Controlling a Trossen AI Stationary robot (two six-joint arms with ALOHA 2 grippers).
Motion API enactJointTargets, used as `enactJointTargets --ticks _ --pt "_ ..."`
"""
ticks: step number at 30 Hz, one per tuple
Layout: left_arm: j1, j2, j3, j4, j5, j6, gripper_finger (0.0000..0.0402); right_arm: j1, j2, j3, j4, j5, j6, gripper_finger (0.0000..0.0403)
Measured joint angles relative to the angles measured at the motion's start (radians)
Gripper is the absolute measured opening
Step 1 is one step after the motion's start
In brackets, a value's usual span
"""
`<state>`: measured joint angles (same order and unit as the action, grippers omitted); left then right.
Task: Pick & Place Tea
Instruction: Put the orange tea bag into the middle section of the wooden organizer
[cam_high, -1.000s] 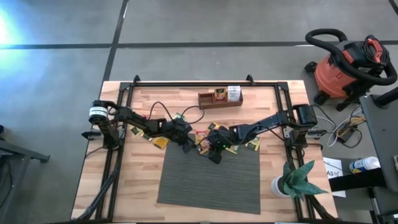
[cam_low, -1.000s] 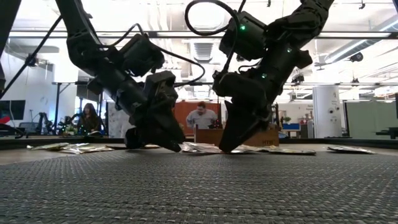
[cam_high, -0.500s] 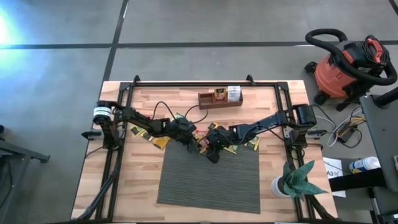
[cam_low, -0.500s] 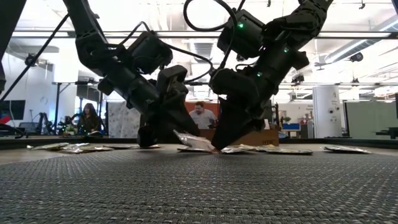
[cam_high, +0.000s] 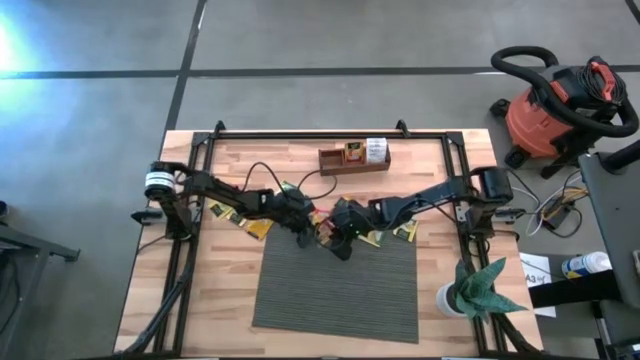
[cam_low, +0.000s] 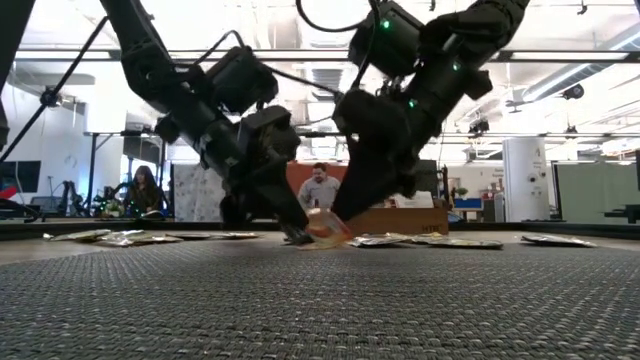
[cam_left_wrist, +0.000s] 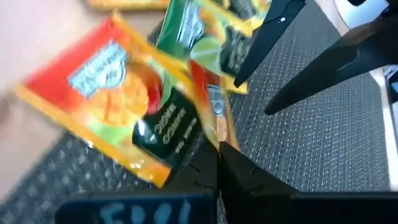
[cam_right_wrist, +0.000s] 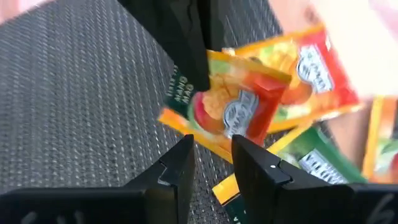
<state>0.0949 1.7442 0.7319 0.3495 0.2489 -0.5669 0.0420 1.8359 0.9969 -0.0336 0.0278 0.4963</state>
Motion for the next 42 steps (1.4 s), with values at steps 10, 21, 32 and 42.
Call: enactJointTargets --ticks 10,21,32,42 --pt "-0.021 -0.310 0.099 -0.552 -0.305 0.610 0.0001 -0.095 -0.164 0.075 -0.179 0.002 -0.200 0.0105" --pt "-0.208 -0.464 0.129 -0.415 -1.041 1.668 0.0000 -0.318 -0.198 0.229 -0.153 -0.265 -0.038 0.0105" --pt "0.009 -0.446 0.436 -1.169 -0.499 0.845 0.0000 -0.278 -0.210 0.368 -0.242 -0.101 -0.361 0.0105" --pt "0.215 -0.395 0.557 -1.306 -0.099 0.748 0.0000 -0.183 -0.106 0.440 -0.289 -0.045 -0.455 0.0105"
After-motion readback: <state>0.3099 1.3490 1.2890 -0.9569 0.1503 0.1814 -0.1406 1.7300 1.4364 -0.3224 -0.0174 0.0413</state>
